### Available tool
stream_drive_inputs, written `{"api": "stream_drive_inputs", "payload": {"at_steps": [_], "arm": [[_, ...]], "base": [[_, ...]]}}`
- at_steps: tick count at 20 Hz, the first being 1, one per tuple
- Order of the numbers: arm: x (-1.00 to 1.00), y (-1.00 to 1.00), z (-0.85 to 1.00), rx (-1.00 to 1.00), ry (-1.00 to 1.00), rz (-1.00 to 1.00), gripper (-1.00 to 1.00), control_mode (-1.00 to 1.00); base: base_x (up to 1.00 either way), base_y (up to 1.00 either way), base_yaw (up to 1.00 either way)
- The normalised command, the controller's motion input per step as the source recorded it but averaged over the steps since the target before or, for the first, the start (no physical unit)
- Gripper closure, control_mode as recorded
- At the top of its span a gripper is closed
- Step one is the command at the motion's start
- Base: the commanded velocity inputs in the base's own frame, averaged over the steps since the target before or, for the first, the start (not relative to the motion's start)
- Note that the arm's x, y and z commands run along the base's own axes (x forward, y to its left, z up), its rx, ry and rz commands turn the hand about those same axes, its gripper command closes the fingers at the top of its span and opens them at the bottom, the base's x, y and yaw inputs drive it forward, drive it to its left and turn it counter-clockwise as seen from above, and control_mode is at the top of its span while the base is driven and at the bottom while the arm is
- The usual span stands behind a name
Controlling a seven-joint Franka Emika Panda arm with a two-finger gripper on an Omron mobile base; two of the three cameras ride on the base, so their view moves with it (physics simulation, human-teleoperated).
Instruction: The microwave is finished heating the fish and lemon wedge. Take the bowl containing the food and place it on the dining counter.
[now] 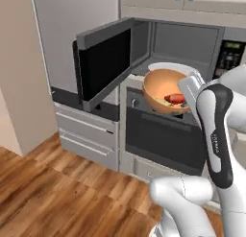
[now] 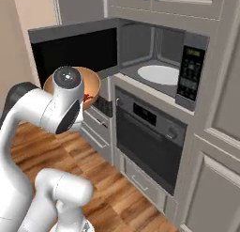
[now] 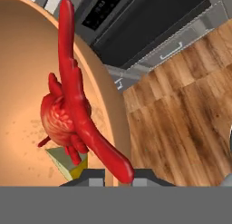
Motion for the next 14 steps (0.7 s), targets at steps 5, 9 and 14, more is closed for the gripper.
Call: {"api": "stream_drive_inputs", "payload": {"at_steps": [5, 9, 14], "arm": [[0.0, 0.0, 0.0, 0.0, 0.0, 0.0, 1.0, 1.0], [0.0, 0.0, 0.0, 0.0, 0.0, 0.0, 1.0, 1.0], [0.0, 0.0, 0.0, 0.0, 0.0, 0.0, 1.0, 1.0]], "base": [[-0.48, -0.19, 1.0], [-0.4, -0.12, 1.0], [-0.32, -0.02, 1.0]]}}
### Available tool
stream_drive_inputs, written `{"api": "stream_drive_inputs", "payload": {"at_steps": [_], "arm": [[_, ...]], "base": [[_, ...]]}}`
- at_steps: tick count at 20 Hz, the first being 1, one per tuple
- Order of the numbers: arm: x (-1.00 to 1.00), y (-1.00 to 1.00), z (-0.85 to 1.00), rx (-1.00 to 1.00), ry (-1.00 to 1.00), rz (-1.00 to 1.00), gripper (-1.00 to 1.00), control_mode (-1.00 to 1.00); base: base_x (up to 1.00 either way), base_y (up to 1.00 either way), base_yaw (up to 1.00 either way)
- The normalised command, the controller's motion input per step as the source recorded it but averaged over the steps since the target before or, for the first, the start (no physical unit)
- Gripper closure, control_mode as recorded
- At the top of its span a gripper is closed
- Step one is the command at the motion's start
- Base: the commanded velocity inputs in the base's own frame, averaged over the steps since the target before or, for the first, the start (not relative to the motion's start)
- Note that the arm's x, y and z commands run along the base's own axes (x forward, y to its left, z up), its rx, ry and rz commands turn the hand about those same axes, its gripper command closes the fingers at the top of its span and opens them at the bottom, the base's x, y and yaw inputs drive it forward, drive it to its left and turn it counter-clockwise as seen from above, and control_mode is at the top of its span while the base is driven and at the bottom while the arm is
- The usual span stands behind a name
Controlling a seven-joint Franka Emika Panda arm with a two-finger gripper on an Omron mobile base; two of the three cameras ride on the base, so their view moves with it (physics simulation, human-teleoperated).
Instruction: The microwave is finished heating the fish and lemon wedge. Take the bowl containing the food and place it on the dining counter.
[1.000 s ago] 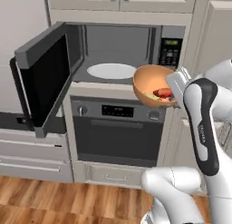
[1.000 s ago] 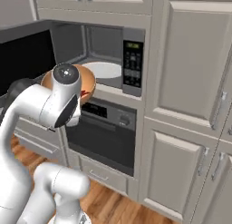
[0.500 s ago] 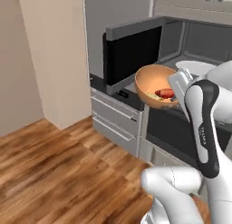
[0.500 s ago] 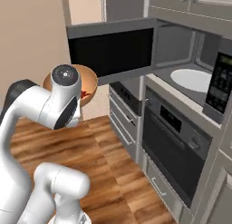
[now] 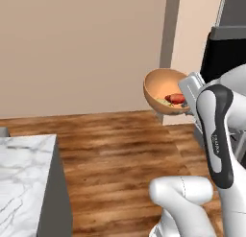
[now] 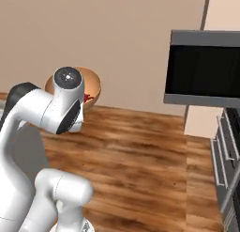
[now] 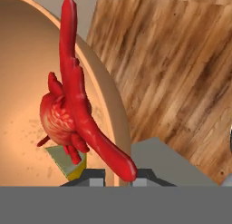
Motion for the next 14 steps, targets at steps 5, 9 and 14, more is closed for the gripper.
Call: {"api": "stream_drive_inputs", "payload": {"at_steps": [5, 9, 14], "arm": [[0.0, 0.0, 0.0, 0.0, 0.0, 0.0, 1.0, 1.0], [0.0, 0.0, 0.0, 0.0, 0.0, 0.0, 1.0, 1.0], [0.0, 0.0, 0.0, 0.0, 0.0, 0.0, 1.0, 1.0]], "base": [[-0.3, 0.0, 1.0], [-0.35, 0.0, 1.0], [-0.13, -0.15, 0.82]]}}
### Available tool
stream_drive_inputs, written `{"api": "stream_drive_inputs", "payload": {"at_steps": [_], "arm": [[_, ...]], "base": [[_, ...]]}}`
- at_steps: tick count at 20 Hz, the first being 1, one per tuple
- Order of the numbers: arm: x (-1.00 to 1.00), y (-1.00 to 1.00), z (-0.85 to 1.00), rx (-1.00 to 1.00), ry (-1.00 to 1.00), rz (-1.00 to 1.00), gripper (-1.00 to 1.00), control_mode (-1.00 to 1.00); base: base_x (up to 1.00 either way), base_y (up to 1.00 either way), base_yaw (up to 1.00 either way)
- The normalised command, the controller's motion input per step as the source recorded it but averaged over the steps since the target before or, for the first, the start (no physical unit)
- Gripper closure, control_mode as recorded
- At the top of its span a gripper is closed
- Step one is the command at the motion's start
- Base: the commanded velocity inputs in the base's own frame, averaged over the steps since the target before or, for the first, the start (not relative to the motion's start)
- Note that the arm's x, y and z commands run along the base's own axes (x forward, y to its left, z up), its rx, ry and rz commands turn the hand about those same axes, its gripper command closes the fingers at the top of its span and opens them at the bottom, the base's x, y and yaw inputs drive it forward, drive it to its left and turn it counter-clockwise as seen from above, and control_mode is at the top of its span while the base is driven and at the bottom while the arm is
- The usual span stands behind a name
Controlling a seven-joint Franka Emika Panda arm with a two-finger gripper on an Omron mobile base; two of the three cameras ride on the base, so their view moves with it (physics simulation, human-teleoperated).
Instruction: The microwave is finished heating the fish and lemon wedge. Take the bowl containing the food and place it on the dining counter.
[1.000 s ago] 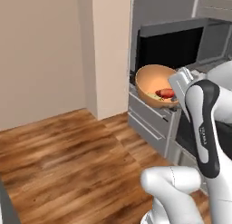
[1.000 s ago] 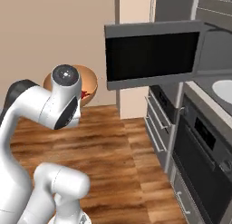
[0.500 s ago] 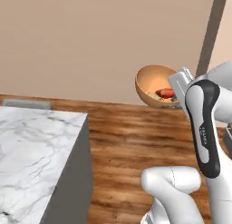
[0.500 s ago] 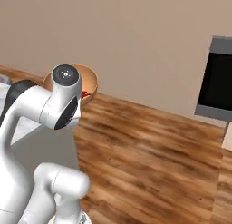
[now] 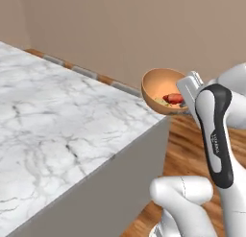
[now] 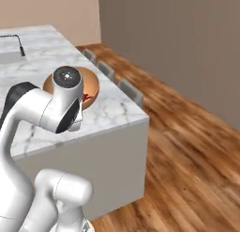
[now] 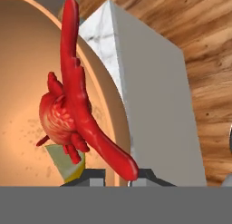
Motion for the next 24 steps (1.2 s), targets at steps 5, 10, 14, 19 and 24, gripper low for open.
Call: {"api": "stream_drive_inputs", "payload": {"at_steps": [5, 10, 14, 19, 24], "arm": [[0.0, 0.0, 0.0, 0.0, 0.0, 0.0, 1.0, 1.0], [0.0, 0.0, 0.0, 0.0, 0.0, 0.0, 1.0, 1.0], [0.0, 0.0, 0.0, 0.0, 0.0, 0.0, 1.0, 1.0], [0.0, 0.0, 0.0, 0.0, 0.0, 0.0, 1.0, 1.0], [0.0, 0.0, 0.0, 0.0, 0.0, 0.0, 1.0, 1.0]], "base": [[0.29, -0.78, 0.44], [0.56, -0.97, 0.35], [0.42, -0.78, 0.35], [0.47, -0.3, 0.36], [0.43, 0.0, 0.29]]}}
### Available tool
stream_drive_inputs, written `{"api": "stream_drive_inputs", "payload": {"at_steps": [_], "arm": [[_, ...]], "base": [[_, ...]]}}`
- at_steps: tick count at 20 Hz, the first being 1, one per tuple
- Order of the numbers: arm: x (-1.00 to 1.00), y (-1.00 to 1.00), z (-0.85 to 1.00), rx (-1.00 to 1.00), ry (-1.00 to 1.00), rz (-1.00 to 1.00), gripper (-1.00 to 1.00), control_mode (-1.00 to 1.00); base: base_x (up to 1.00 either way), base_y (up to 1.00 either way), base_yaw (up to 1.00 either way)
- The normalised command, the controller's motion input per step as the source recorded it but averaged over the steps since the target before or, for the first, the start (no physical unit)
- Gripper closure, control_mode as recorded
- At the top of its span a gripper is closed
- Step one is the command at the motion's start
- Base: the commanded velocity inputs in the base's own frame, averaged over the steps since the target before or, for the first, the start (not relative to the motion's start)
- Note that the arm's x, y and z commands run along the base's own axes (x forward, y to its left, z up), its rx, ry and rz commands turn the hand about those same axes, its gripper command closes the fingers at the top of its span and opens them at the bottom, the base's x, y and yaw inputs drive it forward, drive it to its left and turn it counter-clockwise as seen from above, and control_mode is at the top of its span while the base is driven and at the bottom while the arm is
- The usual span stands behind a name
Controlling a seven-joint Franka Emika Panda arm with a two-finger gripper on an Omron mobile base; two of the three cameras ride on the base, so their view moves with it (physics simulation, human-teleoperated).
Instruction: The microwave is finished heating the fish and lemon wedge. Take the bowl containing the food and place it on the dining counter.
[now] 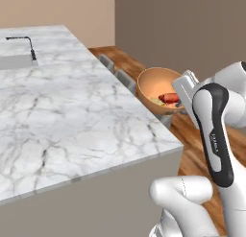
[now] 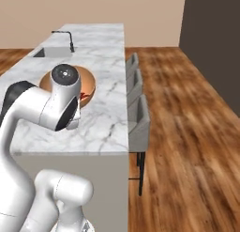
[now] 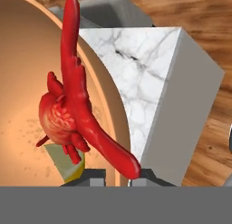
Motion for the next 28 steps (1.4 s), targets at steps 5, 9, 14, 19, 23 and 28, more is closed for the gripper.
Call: {"api": "stream_drive_inputs", "payload": {"at_steps": [5, 9, 14, 19, 23, 28], "arm": [[0.5, 0.0, 0.0, 0.0, 0.07, 0.01, 1.0, -1.0], [1.0, -0.11, -0.15, -0.02, 0.34, 0.09, 1.0, -1.0], [0.99, -0.36, -0.3, 0.0, 0.28, 0.19, 1.0, -1.0], [0.75, -0.09, -0.44, -0.03, 0.01, 0.14, 1.0, -1.0], [0.65, 0.0, -0.9, -0.1, 0.0, 0.05, 1.0, -1.0], [0.82, 0.09, -0.81, -0.05, 0.0, 0.01, 1.0, -1.0]], "base": [[0.2, 0.0, 0.02], [0.0, 0.0, 0.0], [0.0, 0.0, 0.0], [0.0, 0.0, 0.0], [0.0, 0.0, 0.0], [0.0, 0.0, 0.0]]}}
